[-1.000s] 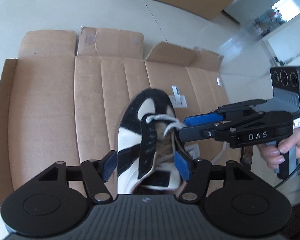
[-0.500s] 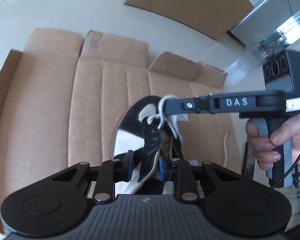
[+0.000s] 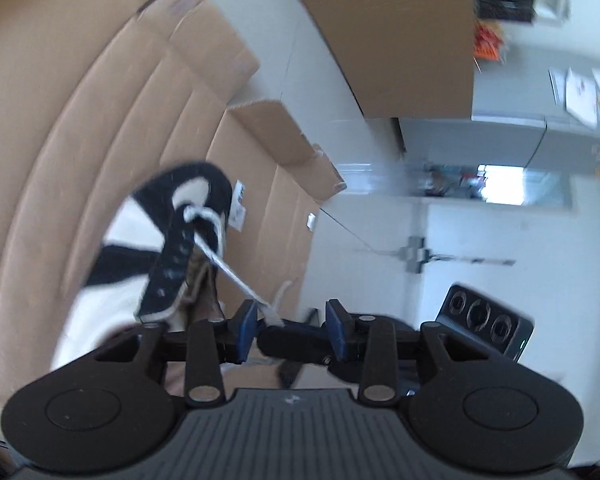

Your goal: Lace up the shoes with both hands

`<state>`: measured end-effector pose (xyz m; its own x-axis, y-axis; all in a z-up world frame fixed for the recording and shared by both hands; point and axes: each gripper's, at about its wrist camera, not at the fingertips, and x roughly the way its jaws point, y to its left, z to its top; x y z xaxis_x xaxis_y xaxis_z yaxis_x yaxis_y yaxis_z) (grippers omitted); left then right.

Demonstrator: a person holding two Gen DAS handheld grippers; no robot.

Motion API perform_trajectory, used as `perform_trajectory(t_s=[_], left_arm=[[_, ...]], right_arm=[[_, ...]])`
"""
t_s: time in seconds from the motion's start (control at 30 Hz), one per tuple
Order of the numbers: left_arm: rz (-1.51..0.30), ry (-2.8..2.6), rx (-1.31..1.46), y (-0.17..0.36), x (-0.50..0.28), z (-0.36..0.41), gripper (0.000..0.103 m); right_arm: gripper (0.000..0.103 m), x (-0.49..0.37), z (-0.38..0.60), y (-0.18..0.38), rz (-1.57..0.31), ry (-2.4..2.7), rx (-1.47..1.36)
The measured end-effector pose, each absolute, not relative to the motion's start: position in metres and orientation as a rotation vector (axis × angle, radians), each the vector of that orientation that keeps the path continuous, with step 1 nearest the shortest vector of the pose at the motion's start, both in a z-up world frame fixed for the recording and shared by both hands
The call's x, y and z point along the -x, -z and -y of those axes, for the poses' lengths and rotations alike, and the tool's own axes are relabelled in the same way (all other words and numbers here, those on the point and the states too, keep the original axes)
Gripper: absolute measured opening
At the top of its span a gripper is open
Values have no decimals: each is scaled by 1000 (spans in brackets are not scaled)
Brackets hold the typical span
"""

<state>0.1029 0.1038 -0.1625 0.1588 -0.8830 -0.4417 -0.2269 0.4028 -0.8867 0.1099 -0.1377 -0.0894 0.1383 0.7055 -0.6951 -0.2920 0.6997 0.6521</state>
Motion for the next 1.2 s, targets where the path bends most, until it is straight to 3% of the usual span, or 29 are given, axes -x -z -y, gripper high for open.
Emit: perform_trajectory(t_s=[0.07,0.1,0.13,0.2,0.23,0.27,0.47,0.53,0.6,0.7,0.77,0.9,1.03,1.1,1.2], left_arm=[[-1391,621,1142,172,-100,-101,38],[-1407,611,1177,180,-98,-97,28],[-1418,584,1171,183,-96,-96,2],[-1402,550,1091,177,-98,-104,2],[-1388,538,1041,170,-98,-108,2],[-1373,528,991,164,-99,-113,2],[-1362,513,827,147,-105,-130,1],[-1363,516,812,145,-105,-132,1],[-1362,527,775,143,-104,-131,1],[-1382,529,742,147,-101,-130,1],[-1393,505,701,152,-99,-128,1],[-1396,477,691,163,-96,-129,1],[-1357,496,704,161,-99,-129,1],[-1354,532,717,160,-103,-125,1],[-1349,605,686,151,-105,-121,1]], right_arm=[[6,-105,131,89,-1237,-779,-396],[6,-103,129,90,-1241,-786,-392],[7,-102,127,91,-1244,-792,-389],[16,-100,129,93,-1242,-765,-387],[35,-101,134,94,-1241,-725,-389],[40,-102,139,94,-1239,-685,-390],[51,-110,140,113,-1305,-467,-319],[63,-108,132,117,-1308,-445,-299],[68,-106,118,122,-1292,-431,-242],[67,-105,104,135,-1357,-417,-240],[52,-106,98,142,-1374,-396,-217],[36,-106,94,141,-1328,-386,-170],[20,-112,86,130,-1161,-349,20],[17,-123,91,130,-1138,-326,36],[24,-133,100,126,-1121,-309,44]])
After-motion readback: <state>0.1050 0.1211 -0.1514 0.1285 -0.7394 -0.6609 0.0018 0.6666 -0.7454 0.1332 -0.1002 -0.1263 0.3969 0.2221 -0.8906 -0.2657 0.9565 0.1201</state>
